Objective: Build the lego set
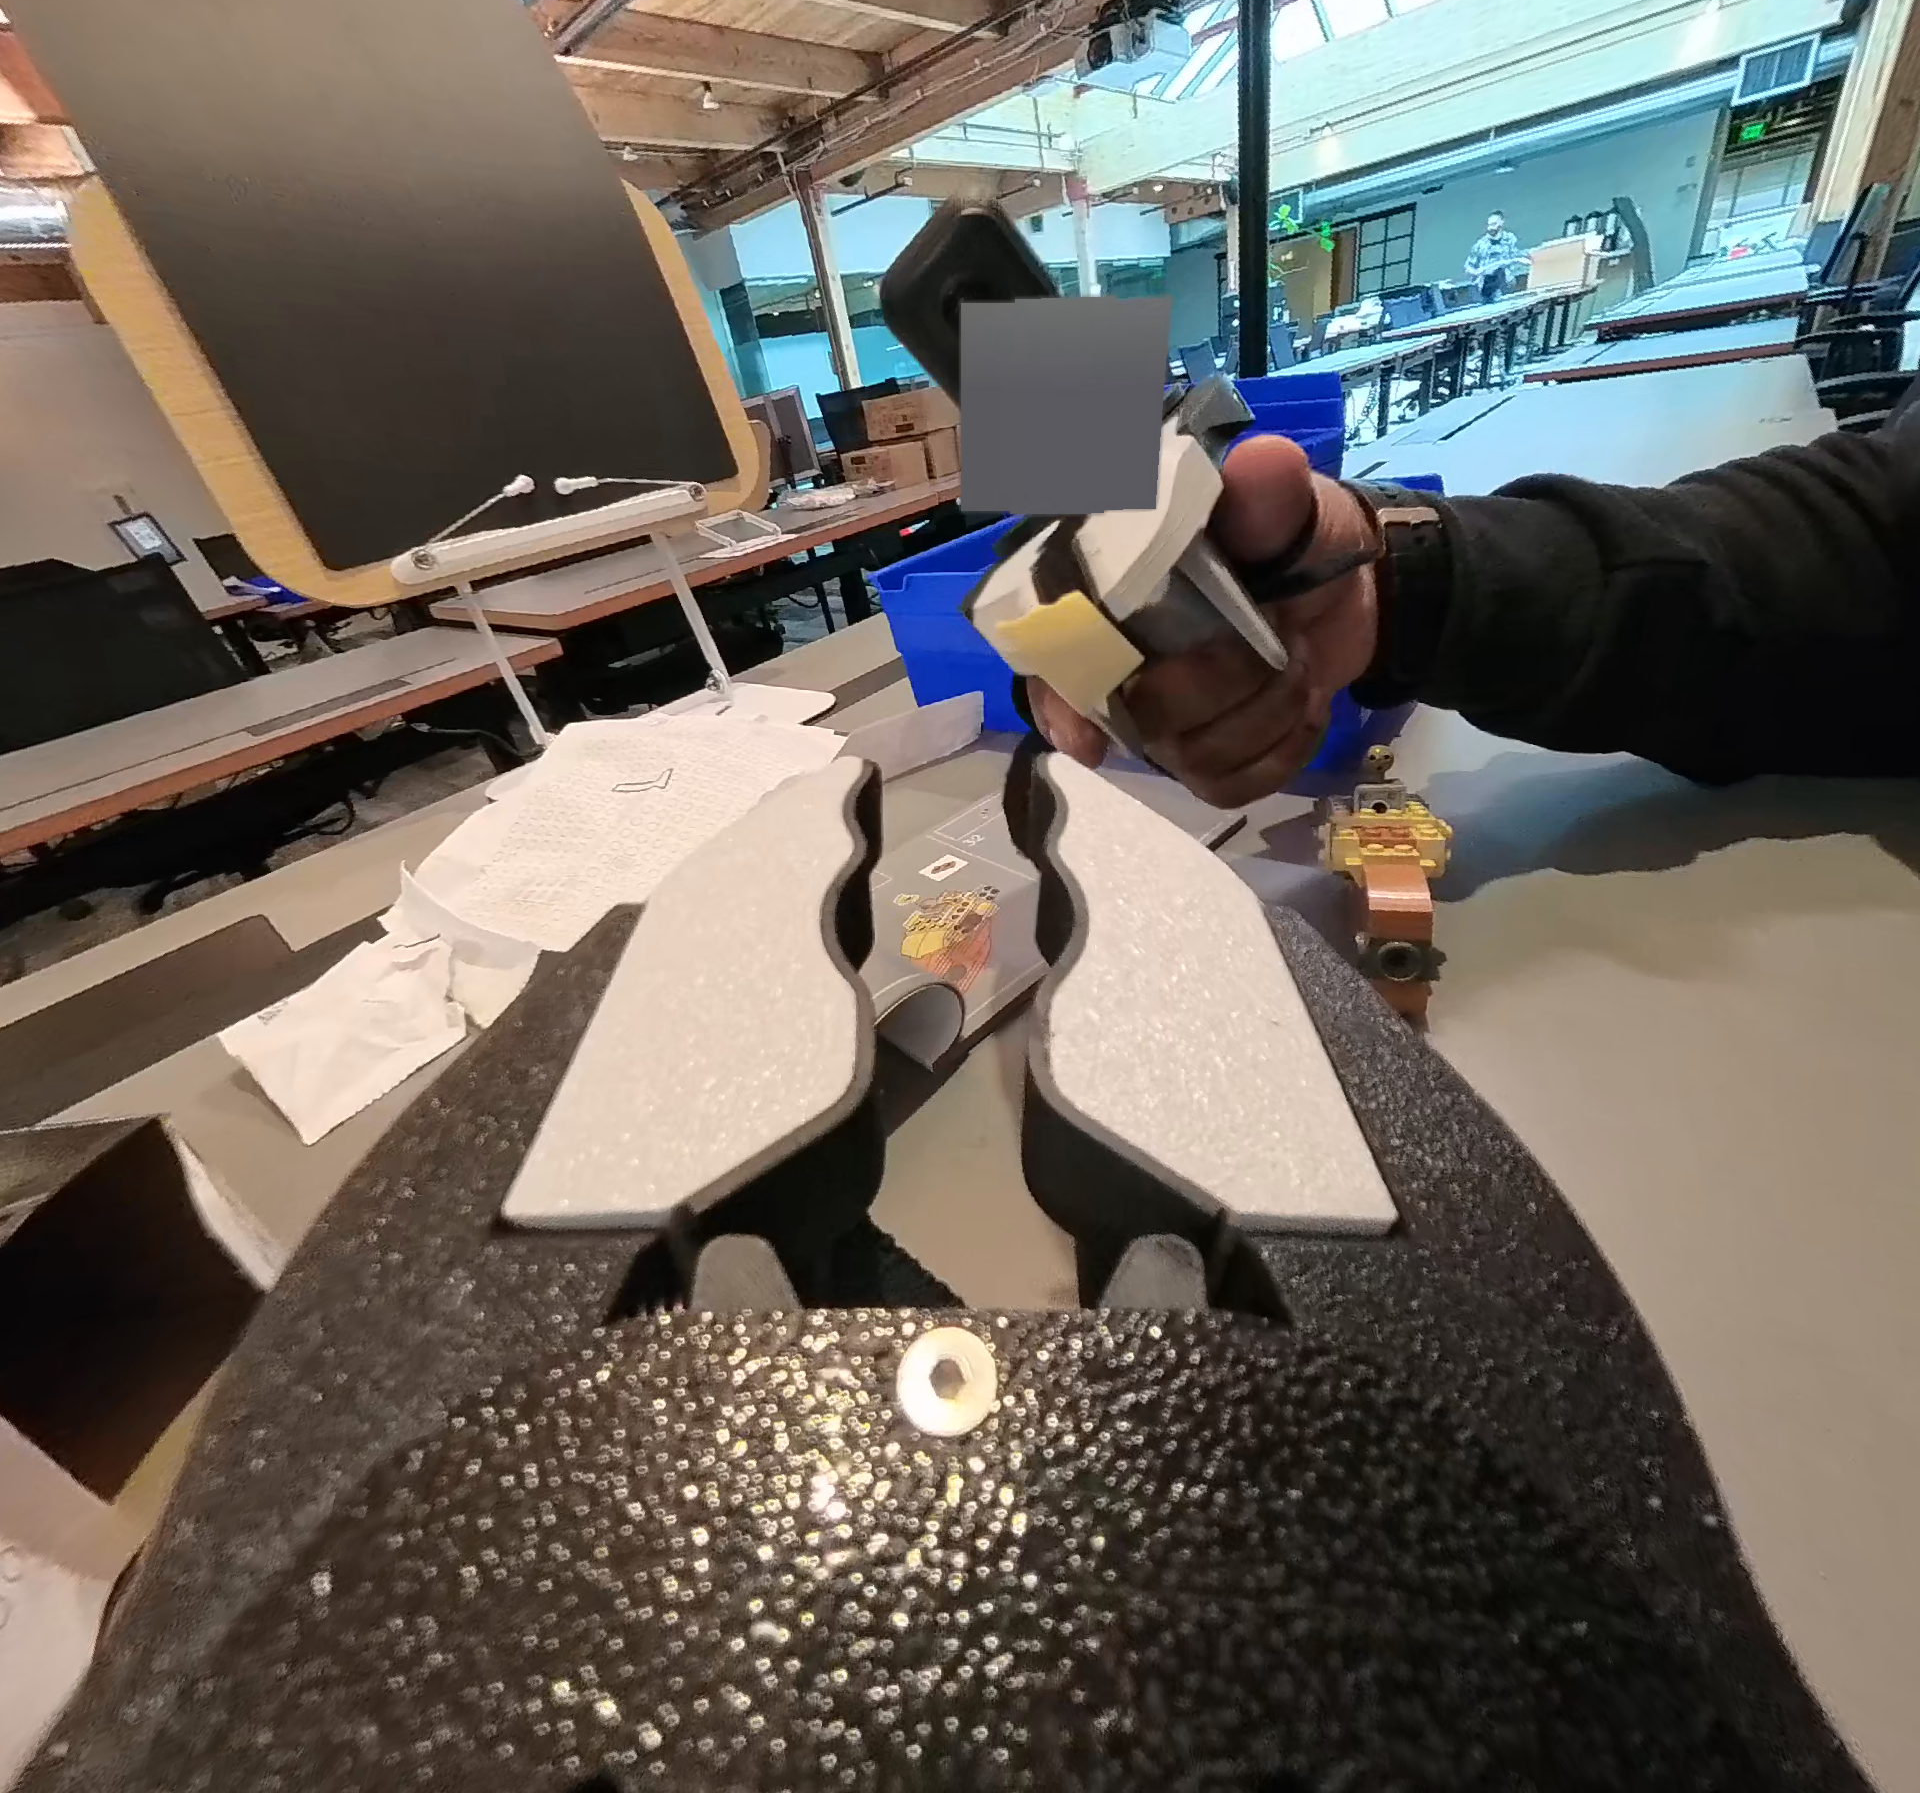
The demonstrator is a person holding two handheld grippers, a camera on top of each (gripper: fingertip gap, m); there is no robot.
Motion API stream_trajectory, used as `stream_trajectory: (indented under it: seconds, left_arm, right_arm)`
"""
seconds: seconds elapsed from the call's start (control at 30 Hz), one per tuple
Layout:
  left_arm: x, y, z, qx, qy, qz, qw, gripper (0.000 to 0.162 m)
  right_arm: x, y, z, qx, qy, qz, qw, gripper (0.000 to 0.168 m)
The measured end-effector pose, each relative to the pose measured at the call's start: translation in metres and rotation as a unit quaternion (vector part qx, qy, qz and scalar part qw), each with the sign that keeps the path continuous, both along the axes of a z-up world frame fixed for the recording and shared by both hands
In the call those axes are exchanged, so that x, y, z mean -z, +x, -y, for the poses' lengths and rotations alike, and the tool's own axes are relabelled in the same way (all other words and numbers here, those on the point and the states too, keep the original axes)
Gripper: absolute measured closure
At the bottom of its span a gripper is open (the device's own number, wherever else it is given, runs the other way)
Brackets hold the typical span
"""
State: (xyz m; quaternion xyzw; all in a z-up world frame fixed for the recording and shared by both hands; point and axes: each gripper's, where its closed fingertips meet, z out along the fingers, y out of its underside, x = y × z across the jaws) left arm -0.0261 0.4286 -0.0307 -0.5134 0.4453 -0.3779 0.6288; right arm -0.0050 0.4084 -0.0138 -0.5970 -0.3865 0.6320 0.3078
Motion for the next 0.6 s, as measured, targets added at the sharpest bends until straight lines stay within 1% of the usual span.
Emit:
stream_trajectory:
  seconds: [0.17,0.37,0.53,0.6]
  left_arm:
    - [-0.003,0.002,0.005,0.025,-0.001,0.010,1.000,0.134]
    - [-0.007,0.004,0.011,0.080,-0.053,0.033,0.995,0.134]
    - [-0.001,0.005,0.010,0.083,-0.065,0.023,0.994,0.135]
    - [0.000,0.005,0.009,0.080,-0.066,0.022,0.994,0.134]
  right_arm:
    - [0.005,-0.003,0.009,-0.029,-0.006,0.006,1.000,0.160]
    - [0.009,-0.005,0.014,-0.045,0.003,0.015,0.999,0.160]
    - [0.011,-0.005,0.013,-0.040,0.008,0.016,0.999,0.160]
    - [0.011,-0.004,0.010,-0.029,0.022,0.014,0.999,0.160]
